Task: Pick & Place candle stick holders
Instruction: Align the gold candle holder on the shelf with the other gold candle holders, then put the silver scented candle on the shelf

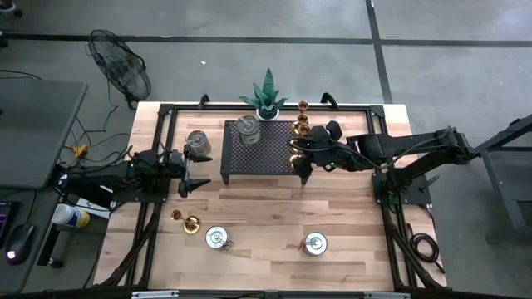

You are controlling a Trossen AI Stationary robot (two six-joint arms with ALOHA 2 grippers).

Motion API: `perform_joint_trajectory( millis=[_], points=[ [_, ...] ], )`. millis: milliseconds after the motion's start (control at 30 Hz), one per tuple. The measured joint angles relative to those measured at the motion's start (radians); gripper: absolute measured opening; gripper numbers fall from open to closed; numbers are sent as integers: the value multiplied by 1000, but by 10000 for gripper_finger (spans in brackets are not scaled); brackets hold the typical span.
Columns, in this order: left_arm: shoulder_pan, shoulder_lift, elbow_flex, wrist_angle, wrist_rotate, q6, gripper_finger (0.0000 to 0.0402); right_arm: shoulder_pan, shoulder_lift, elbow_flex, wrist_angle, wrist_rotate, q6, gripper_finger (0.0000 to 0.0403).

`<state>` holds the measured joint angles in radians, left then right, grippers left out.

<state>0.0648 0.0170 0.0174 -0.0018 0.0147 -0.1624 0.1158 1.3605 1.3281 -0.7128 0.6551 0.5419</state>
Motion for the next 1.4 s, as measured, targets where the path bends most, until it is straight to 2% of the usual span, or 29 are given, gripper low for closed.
perform_joint_trajectory(
  millis=[233, 567, 767, 1100, 1400],
  points=[
    [0, 0, 0, 0, 0, 0, 392, 0, 0, 0, -1, -17, -7, 24],
    [0, 0, 0, 0, 0, 0, 392, 0, -7, -2, -20, -34, -9, 141],
    [0, 0, 0, 0, 0, 0, 392, 8, -37, -2, -73, -84, 14, 183],
    [0, 0, 0, 0, 0, 0, 392, 41, -116, -2, -259, -116, 64, 192],
    [0, 0, 1, 0, 0, 0, 392, 54, -197, -2, -446, -84, 114, 193]
  ],
)
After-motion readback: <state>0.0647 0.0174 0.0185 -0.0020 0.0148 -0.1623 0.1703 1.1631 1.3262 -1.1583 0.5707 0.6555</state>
